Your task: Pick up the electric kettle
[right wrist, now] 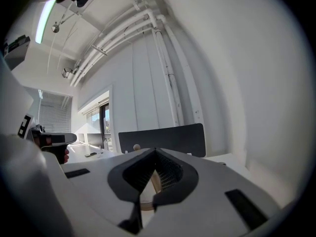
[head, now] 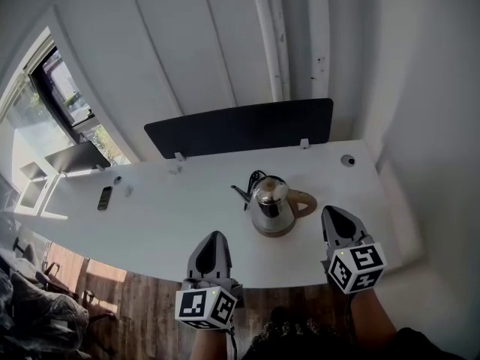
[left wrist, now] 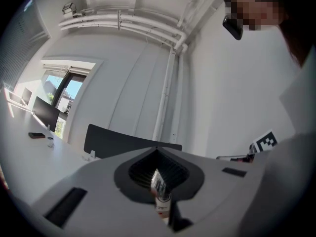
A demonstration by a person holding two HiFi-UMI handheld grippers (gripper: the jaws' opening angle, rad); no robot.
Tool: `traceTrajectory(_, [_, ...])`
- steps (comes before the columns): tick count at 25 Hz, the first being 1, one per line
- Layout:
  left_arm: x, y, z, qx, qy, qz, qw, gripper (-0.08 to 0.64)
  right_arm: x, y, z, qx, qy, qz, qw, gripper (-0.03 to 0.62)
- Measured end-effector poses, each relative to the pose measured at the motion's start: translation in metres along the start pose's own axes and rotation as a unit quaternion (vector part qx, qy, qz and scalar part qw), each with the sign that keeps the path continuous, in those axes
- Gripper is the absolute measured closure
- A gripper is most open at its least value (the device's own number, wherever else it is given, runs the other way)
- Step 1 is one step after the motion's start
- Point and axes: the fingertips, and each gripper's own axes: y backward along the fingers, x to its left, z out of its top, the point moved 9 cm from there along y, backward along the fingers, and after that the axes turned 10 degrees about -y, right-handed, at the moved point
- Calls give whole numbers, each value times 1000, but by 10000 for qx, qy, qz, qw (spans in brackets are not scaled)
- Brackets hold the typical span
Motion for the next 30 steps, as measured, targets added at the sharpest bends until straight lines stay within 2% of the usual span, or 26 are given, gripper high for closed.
traceTrajectory(9, [15, -40, -7, 105, -49, -394, 9992, 558, -8, -36, -15, 309, 85, -261, 9991, 586])
traceTrajectory(13, [19, -53, -13, 241, 85, -577, 9980, 558, -11, -52, -28, 549, 244, -381, 9975, 577])
traceTrajectory(15, [20, -59, -16, 286, 101, -645, 9975, 558, -11, -60, -35, 703, 252, -381, 9965, 505])
traceTrajectory(20, [25, -67, -18, 323, 121, -681, 9971, 558, -15, -72, -55, 1025, 493, -731, 9908, 418])
traceTrajectory(25, [32, -69, -24, 423, 112, -622, 9971, 558, -26, -86, -72, 1210, 424, -1127, 9853, 390])
traceTrajectory(30, [39, -73, -27, 477, 48, -612, 9970, 558, -29, -104, -85, 1300, 417, -1357, 9813, 383])
